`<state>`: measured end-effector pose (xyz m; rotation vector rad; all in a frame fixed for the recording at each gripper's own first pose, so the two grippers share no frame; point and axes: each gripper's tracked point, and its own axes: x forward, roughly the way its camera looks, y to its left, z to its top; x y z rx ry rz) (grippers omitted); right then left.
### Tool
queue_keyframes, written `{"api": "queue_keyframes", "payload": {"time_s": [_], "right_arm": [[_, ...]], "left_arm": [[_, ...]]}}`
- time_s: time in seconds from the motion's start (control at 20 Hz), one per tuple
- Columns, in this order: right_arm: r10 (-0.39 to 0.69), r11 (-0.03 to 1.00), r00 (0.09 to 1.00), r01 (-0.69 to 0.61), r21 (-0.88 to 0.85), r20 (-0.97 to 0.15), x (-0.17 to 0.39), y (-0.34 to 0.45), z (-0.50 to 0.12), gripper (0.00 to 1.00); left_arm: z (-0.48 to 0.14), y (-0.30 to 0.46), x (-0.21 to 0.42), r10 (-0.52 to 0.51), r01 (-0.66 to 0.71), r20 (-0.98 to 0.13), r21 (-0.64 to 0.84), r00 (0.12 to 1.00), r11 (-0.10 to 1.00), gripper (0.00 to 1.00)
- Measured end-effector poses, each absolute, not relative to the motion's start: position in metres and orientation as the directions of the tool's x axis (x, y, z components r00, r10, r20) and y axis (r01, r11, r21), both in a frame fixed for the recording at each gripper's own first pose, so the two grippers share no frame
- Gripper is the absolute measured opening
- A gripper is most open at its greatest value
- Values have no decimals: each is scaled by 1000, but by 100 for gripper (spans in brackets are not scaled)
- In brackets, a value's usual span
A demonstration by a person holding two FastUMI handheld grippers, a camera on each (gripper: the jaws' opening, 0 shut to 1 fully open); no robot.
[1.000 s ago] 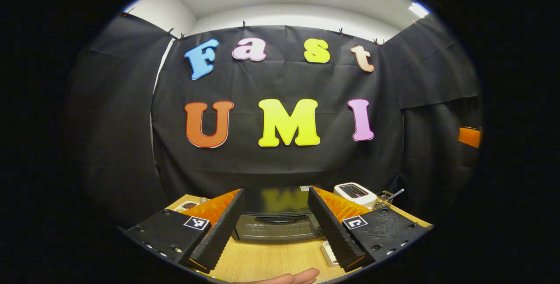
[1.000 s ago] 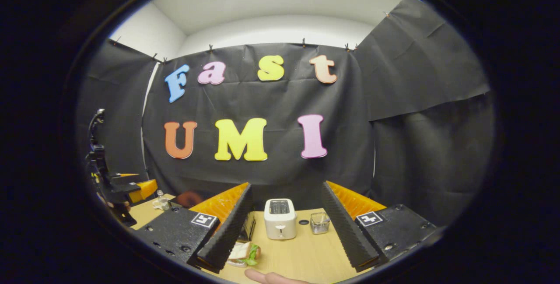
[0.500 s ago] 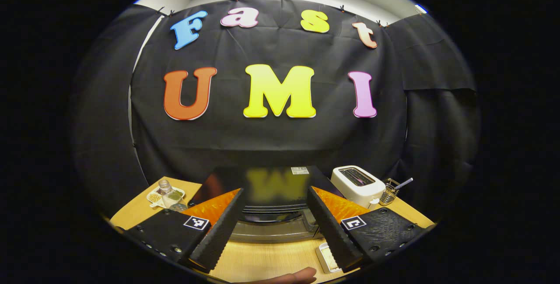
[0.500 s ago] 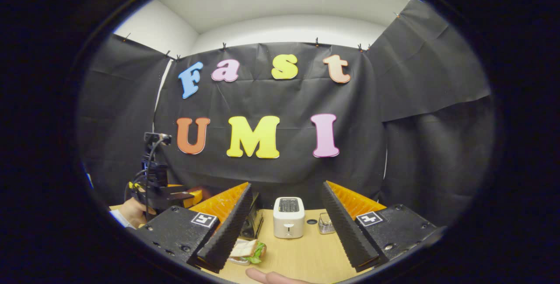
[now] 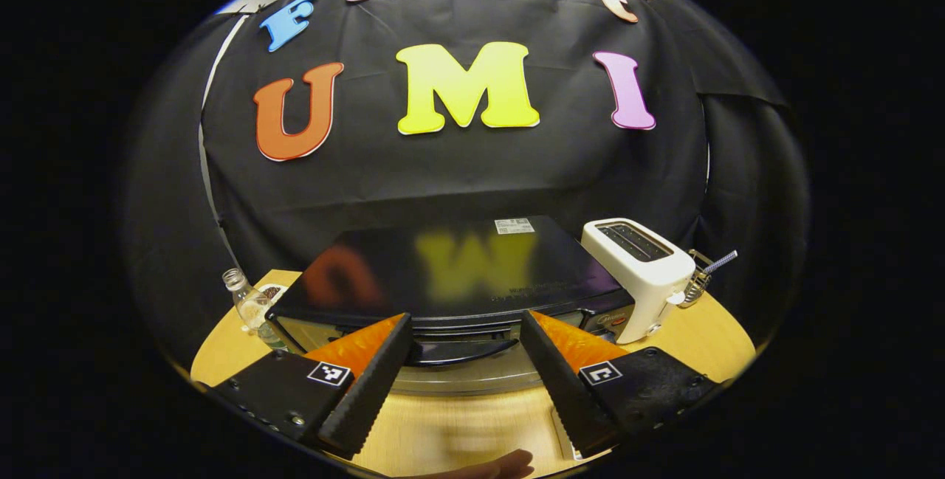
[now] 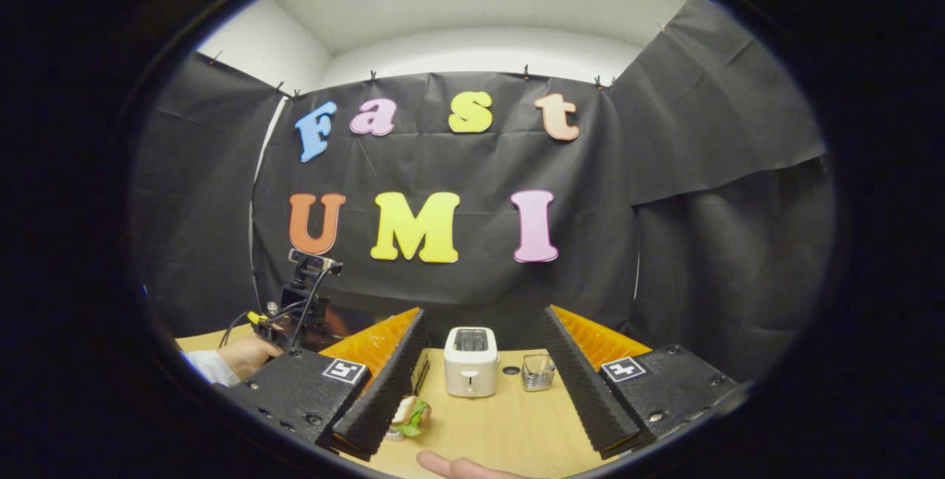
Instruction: Open the electric oven with the left hand, put the food in, and close the electric oven.
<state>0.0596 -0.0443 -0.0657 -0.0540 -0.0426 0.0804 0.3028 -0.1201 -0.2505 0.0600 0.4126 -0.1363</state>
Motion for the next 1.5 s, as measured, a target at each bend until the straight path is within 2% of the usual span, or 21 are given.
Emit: {"api": "queue_keyframes", "payload": {"time_s": [0.05, 0.1, 0.15, 0.2, 0.25, 0.3, 0.45, 0.5, 0.75, 0.8, 0.85, 1.05, 1.1, 1.15, 1.25, 1.3, 1.35, 1.4, 1.45, 1.5], "right_arm": [[80, 995, 996, -78, -56, 31, 61, -46, -70, 100], [80, 995, 997, -78, -54, 21, 62, -48, -75, 100], [81, 996, 997, -80, -49, 11, 64, -50, -77, 100], [82, 996, 997, -82, -43, 4, 64, -53, -80, 91], [79, 996, 997, -79, -42, -2, 65, -55, -82, 91], [76, 996, 997, -76, -44, -6, 66, -58, -84, 100], [71, 996, 997, -71, -48, -6, 65, -63, -84, 100], [69, 996, 998, -69, -48, -6, 63, -64, -85, 90], [77, 996, 997, -78, -44, -12, 56, -63, -86, 91], [78, 996, 997, -79, -44, -19, 54, -63, -88, 100], [83, 995, 996, -84, -45, -25, 51, -61, -89, 91], [87, 995, 996, -88, -46, -23, 37, -62, -86, 91], [86, 995, 996, -87, -47, -18, 33, -63, -85, 100], [86, 995, 996, -87, -46, -12, 29, -63, -84, 91], [90, 995, 996, -91, -41, -13, 23, -61, -85, 90], [97, 995, 995, -97, -38, -16, 19, -57, -87, 100], [103, 994, 995, -104, -37, -17, 16, -54, -88, 90], [107, 993, 994, -107, -41, -18, 13, -52, -89, 90], [110, 993, 994, -111, -48, -19, 10, -49, -91, 100], [114, 992, 993, -115, -55, -22, 7, -47, -95, 100]], "left_arm": [[-250, -120, 304, -120, 150, -401, 45, 908, 988, 99], [-251, -119, 307, -117, 149, -407, 50, 906, 988, 91], [-252, -118, 309, -110, 140, -422, 40, 900, 989, 98], [-252, -118, 308, -111, 136, -435, 26, 894, 990, 98], [-251, -118, 309, -112, 133, -444, 16, 889, 991, 98], [-251, -115, 308, -112, 126, -459, -1, 881, 992, 98], [-251, -110, 309, -112, 97, -470, -56, 875, 994, 98], [-252, -109, 308, -109, 93, -475, -57, 873, 994, 99], [-255, -107, 292, -100, 98, -498, -32, 861, 995, 99], [-255, -108, 289, -101, 101, -497, -28, 862, 995, 99], [-256, -107, 285, -104, 103, -498, -29, 861, 994, 99], [-264, -106, 250, -113, 109, -512, -38, 852, 993, 99], [-268, -106, 239, -115, 108, -516, -44, 849, 993, 99], [-273, -106, 229, -121, 114, -517, -45, 847, 992, 99], [-287, -106, 205, -124, 109, -540, -59, 832, 992, 99], [-295, -106, 194, -124, 111, -553, -58, 824, 992, 99], [-303, -106, 183, -125, 112, -564, -58, 817, 992, 99], [-313, -107, 174, -126, 112, -576, -60, 807, 992, 99], [-322, -107, 165, -126, 111, -591, -63, 797, 992, 98], [-331, -106, 158, -126, 112, -603, -62, 787, 992, 98]]}}
